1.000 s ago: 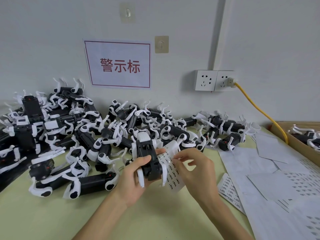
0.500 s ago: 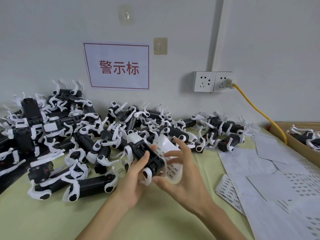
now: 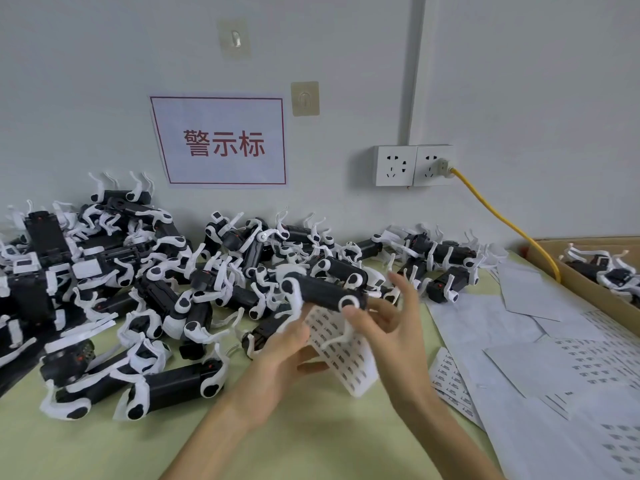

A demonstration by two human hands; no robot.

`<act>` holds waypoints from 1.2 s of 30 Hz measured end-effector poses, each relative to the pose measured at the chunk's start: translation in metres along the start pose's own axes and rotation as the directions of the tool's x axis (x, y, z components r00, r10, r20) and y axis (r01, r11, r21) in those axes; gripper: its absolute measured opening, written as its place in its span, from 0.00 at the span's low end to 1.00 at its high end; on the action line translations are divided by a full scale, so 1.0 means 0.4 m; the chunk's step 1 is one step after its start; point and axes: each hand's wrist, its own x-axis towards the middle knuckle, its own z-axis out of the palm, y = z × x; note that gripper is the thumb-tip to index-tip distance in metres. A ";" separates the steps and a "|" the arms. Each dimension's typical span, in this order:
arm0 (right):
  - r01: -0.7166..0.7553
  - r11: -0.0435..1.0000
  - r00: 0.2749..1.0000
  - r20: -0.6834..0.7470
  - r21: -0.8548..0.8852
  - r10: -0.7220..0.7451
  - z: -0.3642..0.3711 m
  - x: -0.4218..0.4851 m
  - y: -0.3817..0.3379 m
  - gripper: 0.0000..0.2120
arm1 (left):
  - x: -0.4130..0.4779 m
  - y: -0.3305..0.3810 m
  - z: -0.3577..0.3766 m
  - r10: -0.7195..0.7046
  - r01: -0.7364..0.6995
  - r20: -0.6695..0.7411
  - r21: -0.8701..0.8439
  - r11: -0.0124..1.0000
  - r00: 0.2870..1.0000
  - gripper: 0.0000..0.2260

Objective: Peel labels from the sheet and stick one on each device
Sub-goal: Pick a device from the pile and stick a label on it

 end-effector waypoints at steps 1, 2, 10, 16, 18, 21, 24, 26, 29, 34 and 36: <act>-0.022 0.999 0.999 -0.035 0.040 0.023 -0.011 0.009 -0.005 0.46 | 0.000 0.000 -0.002 -0.011 0.010 0.024 0.019 1.000 1.000 0.29; -0.035 0.995 0.997 -0.072 0.090 0.041 -0.022 0.017 -0.010 0.45 | 0.002 -0.004 -0.009 -0.019 0.017 0.049 0.040 0.999 0.999 0.27; -0.200 0.797 0.969 -0.005 0.571 0.247 -0.061 0.046 -0.030 0.33 | -0.001 -0.013 -0.050 -0.299 0.333 -0.171 0.230 0.914 0.939 0.29; -0.158 0.947 0.980 -0.069 0.279 0.184 -0.046 0.036 -0.017 0.20 | 0.030 -0.043 -0.014 -0.275 0.271 -0.090 -0.054 0.961 0.957 0.18; -0.138 0.987 0.986 -0.083 0.077 0.144 -0.020 0.016 0.008 0.11 | 0.053 -0.031 0.018 -0.262 0.254 -0.074 -0.107 0.961 0.962 0.19; -0.162 0.986 0.977 -0.130 0.043 0.167 -0.007 0.011 0.033 0.04 | 0.068 -0.031 -0.006 -0.319 0.344 -0.317 0.023 0.939 0.893 0.18; -0.180 0.974 0.954 -0.217 0.140 0.207 -0.028 0.034 0.027 0.06 | 0.033 -0.027 -0.041 -0.075 0.236 -0.393 0.379 0.895 0.916 0.19; -0.191 0.951 0.935 -0.250 0.242 0.252 -0.046 0.049 0.019 0.06 | 0.010 -0.040 -0.054 0.150 0.115 -0.361 0.617 0.778 0.921 0.18; -0.211 0.904 0.905 -0.274 0.373 0.324 -0.070 0.064 0.009 0.06 | 0.005 -0.034 -0.027 0.317 -0.046 -0.323 0.633 0.773 0.892 0.19; -0.300 0.816 0.866 -0.218 0.494 0.450 -0.077 0.071 0.014 0.03 | -0.015 -0.025 -0.013 0.513 -0.341 0.088 0.839 0.424 0.854 0.27; -0.317 0.796 0.867 -0.182 0.515 0.463 -0.067 0.066 0.016 0.04 | -0.018 -0.031 0.004 0.442 -0.345 0.176 0.876 0.337 0.879 0.28</act>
